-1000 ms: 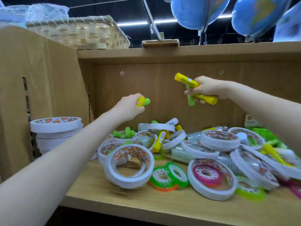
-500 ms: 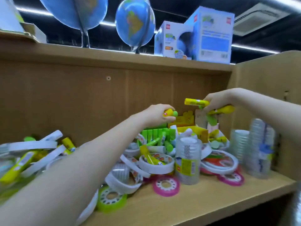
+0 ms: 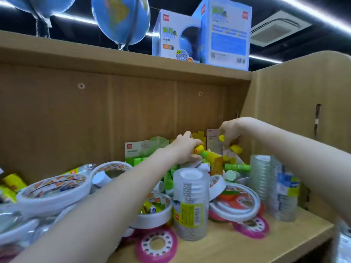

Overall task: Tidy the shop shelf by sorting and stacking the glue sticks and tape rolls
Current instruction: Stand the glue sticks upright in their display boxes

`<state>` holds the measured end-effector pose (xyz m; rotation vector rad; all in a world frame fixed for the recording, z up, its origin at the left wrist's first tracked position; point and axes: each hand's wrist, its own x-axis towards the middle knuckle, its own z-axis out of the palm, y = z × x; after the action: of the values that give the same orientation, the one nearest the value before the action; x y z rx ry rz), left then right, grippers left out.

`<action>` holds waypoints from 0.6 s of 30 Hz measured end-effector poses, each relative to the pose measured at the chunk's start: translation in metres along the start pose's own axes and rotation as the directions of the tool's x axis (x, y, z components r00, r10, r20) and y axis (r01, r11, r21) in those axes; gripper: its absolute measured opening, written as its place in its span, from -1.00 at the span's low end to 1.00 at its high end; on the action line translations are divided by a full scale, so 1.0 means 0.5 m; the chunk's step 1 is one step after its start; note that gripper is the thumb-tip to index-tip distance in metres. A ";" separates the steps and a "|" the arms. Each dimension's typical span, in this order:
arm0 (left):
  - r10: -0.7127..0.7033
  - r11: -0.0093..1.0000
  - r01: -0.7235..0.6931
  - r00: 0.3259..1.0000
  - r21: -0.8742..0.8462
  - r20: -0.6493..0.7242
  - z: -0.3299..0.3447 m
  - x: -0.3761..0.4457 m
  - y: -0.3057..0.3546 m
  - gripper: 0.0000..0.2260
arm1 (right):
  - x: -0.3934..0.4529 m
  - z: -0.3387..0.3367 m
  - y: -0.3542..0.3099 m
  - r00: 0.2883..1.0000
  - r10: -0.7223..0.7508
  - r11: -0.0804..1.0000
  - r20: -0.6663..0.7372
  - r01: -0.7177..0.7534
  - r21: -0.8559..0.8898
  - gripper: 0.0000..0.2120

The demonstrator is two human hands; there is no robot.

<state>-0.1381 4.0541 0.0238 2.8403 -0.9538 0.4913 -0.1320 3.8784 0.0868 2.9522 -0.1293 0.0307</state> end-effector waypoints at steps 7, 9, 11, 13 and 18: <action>0.018 0.989 -0.011 0.999 0.149 -0.046 0.016 -0.008 -0.005 -0.51 | 0.010 0.005 -0.004 1.000 -0.024 0.984 0.004 0.023 0.176 -0.59; -0.006 0.992 0.008 1.000 0.129 -0.013 0.010 -0.017 -0.015 -0.54 | 0.012 0.005 -0.004 1.000 -0.031 0.979 0.003 0.030 0.202 -0.62; -0.017 0.996 0.014 0.999 0.085 0.028 0.007 -0.027 -0.022 -0.56 | 0.009 0.004 -0.004 0.999 -0.046 0.972 0.009 0.043 0.230 -0.65; -0.015 0.997 0.012 0.999 0.074 0.041 0.006 -0.038 -0.028 -0.55 | -0.004 -0.001 -0.010 0.997 -0.078 0.961 0.023 0.069 0.268 -0.67; -0.024 0.998 0.024 1.000 0.059 -0.009 -0.023 -0.071 -0.030 -0.49 | -0.050 -0.021 -0.024 0.989 -0.145 0.937 -0.022 0.145 0.319 -0.74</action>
<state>-0.1587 4.0882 0.0227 2.8963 -0.9179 0.5365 -0.1559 3.8942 0.0940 3.2772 0.1049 0.0305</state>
